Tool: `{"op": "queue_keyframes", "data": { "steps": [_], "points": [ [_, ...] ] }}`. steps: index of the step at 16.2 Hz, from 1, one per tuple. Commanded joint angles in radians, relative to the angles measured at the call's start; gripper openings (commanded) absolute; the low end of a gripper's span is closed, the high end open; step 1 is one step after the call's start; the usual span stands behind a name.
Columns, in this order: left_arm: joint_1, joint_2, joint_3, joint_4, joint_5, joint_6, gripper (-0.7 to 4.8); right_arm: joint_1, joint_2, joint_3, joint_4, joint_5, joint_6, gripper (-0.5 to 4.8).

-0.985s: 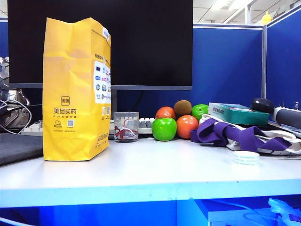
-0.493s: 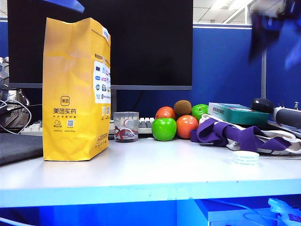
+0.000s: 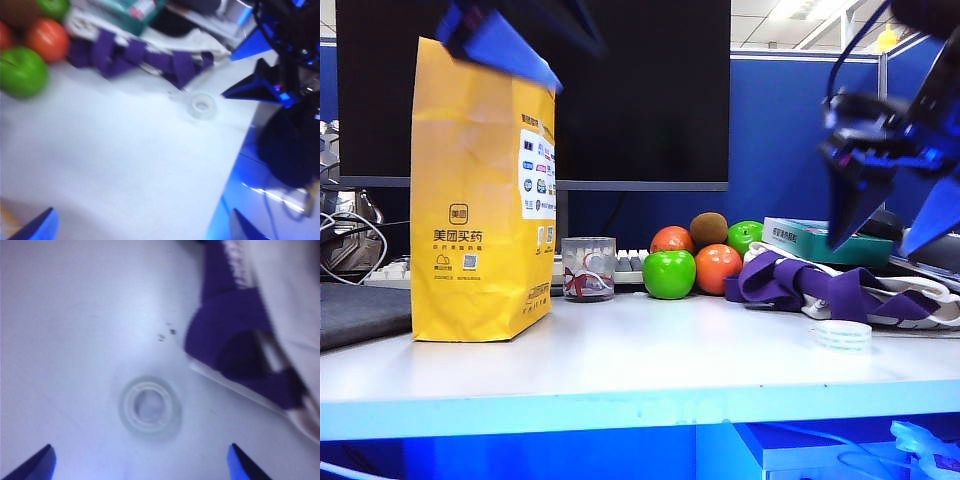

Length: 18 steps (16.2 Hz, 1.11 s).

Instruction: Pick up the transparent tape and throw it into the yellow paper bag.

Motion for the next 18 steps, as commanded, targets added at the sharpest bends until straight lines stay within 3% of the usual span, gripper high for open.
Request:
{"op": "queue_keyframes", "data": {
  "steps": [1,7,18],
  "points": [
    [-0.042,0.064,0.003,0.032,-0.004,-0.013,4.79,0.001,0.063,0.004,0.081,-0.025,-0.017,4.79],
    [-0.155,0.119,0.003,0.122,-0.029,-0.014,4.79,-0.003,0.201,0.004,0.203,-0.006,-0.049,4.79],
    [-0.157,0.120,0.003,0.123,-0.030,-0.032,4.79,-0.001,0.283,0.002,0.150,0.007,-0.048,4.79]
  ]
}}
